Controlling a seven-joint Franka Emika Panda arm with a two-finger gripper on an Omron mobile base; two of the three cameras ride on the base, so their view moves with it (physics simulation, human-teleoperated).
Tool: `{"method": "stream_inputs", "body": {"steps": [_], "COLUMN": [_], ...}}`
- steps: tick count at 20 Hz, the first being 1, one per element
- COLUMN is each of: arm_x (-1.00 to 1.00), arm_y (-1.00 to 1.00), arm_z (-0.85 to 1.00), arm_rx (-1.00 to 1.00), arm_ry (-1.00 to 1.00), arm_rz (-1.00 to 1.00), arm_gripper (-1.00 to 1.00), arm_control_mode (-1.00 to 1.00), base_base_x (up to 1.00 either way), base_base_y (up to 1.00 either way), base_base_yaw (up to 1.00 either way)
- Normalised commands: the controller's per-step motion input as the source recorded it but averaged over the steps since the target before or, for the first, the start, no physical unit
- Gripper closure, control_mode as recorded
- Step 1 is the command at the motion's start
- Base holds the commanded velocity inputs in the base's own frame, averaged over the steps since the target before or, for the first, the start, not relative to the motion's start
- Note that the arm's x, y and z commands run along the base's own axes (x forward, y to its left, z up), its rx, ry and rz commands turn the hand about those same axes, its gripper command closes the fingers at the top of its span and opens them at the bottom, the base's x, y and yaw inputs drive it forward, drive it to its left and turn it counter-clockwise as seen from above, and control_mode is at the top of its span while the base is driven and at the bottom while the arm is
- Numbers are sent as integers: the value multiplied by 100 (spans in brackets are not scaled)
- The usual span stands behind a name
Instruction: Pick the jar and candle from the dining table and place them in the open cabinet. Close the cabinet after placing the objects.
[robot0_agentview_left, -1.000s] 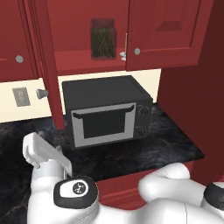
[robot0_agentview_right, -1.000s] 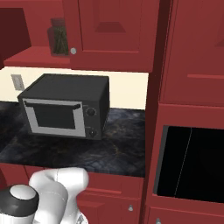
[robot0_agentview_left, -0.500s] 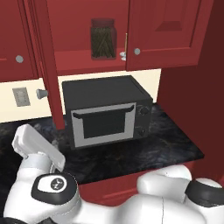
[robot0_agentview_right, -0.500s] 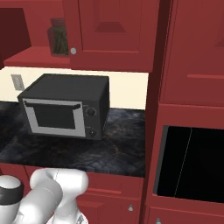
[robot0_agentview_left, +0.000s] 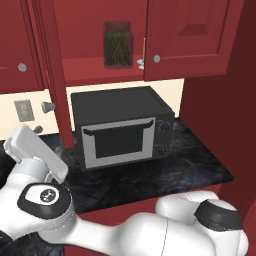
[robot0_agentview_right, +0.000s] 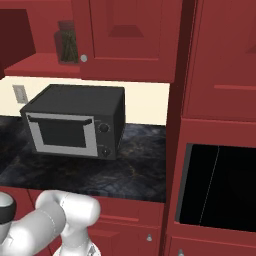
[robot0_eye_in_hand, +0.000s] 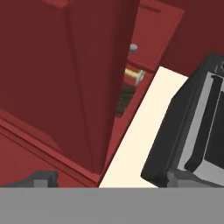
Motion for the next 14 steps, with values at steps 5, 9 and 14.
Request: {"method": "stream_inputs", "body": {"steps": [5, 9, 14], "arm_x": [11, 1, 0], "arm_y": [0, -6, -21], "arm_z": [30, 23, 13], "arm_rx": [-1, 0, 0], "arm_ry": [0, 0, 0], "arm_rz": [-7, -13, -18], "arm_gripper": [-100, -100, -100], "arm_control_mode": [-100, -100, -100], "base_base_x": [0, 0, 0], "base_base_y": [0, 0, 0], "base_base_yaw": [0, 0, 0]}}
